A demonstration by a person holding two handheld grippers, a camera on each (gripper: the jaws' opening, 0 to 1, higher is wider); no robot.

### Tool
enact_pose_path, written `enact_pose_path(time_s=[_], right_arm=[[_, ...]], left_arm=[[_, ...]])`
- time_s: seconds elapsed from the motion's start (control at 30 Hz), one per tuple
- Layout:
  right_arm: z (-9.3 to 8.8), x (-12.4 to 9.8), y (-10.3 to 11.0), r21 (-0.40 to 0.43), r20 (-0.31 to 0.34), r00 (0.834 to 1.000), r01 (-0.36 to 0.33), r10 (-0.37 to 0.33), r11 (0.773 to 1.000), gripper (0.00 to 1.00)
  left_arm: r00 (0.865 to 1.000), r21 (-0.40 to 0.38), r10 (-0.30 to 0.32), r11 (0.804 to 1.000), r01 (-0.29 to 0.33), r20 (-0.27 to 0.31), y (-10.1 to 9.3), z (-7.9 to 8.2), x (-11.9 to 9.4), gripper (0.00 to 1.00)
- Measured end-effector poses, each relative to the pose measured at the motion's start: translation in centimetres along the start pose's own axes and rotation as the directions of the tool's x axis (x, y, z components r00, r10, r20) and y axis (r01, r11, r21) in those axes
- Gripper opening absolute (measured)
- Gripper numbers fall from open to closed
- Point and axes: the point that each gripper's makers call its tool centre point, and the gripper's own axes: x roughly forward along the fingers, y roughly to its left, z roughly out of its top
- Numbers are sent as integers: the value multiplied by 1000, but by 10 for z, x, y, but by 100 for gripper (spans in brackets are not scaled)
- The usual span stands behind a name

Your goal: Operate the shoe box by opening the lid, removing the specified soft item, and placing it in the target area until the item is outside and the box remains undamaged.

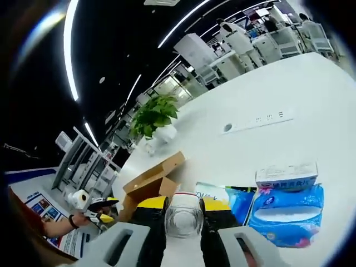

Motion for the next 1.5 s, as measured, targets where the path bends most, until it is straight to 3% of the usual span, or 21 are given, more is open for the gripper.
enact_pose_path(time_s=[0.4, 0.83, 1.03, 1.5], right_arm=[[24, 10, -21, -56, -22, 999, 46, -48, 997, 18], [34, 17, -45, -150, -91, 990, 92, -107, 984, 18], [38, 24, -50, -212, -127, 984, 98, -127, 972, 18], [42, 42, -58, -394, -242, 954, 71, -178, 916, 18]], left_arm=[[1000, -12, 20, 1000, -20, -1, 4, 0, -5, 51], [999, -32, 51, 998, -51, -8, 11, -8, -14, 50], [998, -38, 61, 997, -61, -9, 13, -9, -15, 50], [997, -45, 80, 996, -80, -5, 18, -9, -19, 50]])
